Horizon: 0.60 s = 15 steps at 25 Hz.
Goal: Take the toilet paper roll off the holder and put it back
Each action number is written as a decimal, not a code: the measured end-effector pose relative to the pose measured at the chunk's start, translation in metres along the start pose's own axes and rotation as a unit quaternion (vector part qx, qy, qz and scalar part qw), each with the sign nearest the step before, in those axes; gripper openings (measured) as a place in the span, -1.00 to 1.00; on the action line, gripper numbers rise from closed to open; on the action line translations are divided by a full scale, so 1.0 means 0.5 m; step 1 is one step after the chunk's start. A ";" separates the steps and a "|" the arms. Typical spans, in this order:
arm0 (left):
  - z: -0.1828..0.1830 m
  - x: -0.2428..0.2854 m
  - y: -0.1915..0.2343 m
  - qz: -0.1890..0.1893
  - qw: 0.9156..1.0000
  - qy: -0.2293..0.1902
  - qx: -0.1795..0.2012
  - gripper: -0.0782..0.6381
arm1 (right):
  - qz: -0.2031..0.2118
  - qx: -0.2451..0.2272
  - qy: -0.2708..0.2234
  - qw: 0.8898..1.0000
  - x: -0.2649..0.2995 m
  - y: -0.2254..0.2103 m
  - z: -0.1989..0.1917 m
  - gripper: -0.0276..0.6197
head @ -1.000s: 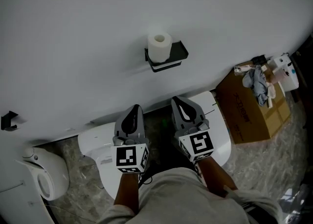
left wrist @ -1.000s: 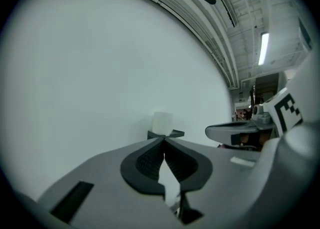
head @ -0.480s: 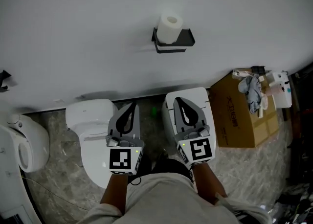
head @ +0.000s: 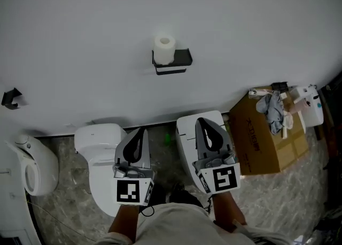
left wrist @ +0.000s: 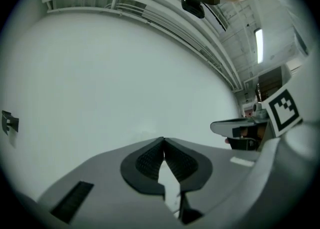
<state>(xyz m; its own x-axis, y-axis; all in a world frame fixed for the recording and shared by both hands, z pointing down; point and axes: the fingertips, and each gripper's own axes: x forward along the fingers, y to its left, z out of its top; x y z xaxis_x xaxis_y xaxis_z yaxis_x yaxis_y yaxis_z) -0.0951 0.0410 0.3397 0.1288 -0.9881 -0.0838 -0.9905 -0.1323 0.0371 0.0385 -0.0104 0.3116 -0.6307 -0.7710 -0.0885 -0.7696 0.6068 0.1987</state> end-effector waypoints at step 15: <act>0.034 -0.017 -0.138 0.020 0.999 -0.011 0.024 -0.75 | 0.018 0.006 -0.018 1.000 -0.105 -0.059 0.016 -0.90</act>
<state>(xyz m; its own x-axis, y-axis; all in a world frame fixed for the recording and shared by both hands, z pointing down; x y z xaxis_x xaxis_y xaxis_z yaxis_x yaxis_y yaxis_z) -0.0287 0.0599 0.3211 0.0881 -0.9905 -0.1059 -0.9961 -0.0878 -0.0068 0.0935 0.0139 0.3026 -0.6606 -0.7417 -0.1163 -0.7477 0.6358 0.1916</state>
